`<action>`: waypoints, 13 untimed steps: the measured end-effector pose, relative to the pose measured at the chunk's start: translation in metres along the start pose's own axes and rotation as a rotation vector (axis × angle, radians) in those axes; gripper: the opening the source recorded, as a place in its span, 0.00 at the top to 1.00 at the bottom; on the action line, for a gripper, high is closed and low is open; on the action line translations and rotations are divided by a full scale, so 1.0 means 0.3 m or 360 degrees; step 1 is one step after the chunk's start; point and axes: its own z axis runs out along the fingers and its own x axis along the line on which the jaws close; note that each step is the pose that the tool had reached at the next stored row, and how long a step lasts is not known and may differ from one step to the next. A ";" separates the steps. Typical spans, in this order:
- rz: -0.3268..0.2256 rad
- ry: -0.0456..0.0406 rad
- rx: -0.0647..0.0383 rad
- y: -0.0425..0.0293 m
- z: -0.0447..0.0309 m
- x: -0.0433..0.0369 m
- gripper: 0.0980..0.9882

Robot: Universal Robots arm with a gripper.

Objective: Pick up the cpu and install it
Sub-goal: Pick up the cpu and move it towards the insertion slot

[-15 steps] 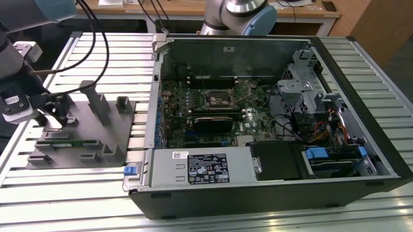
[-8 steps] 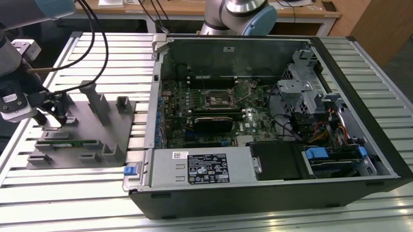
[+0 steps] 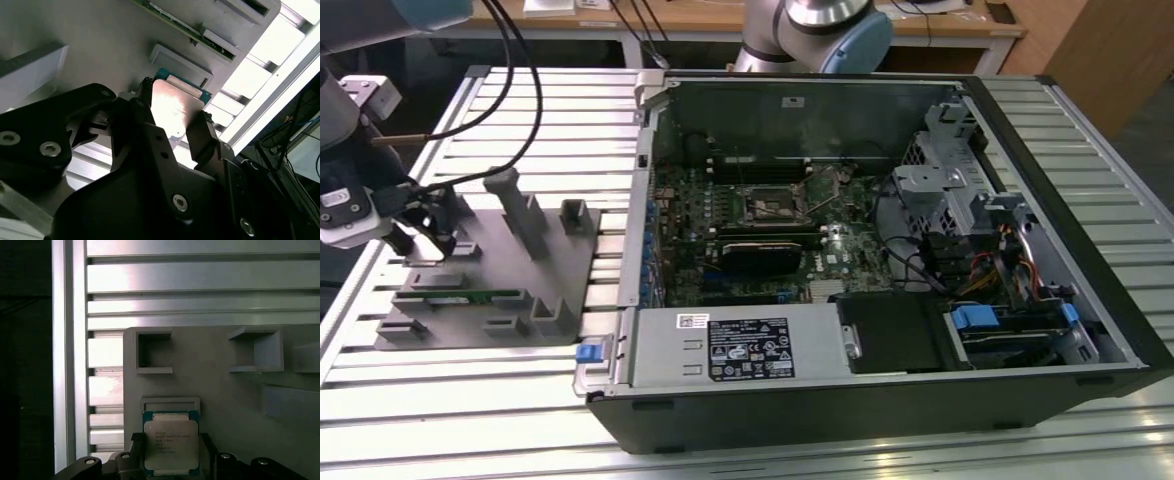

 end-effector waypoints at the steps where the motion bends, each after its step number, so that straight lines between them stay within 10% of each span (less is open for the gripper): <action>1: 0.0000 0.0000 0.0000 0.000 -0.002 0.000 0.52; 13: 0.0000 0.0000 0.0000 0.001 -0.027 0.000 0.52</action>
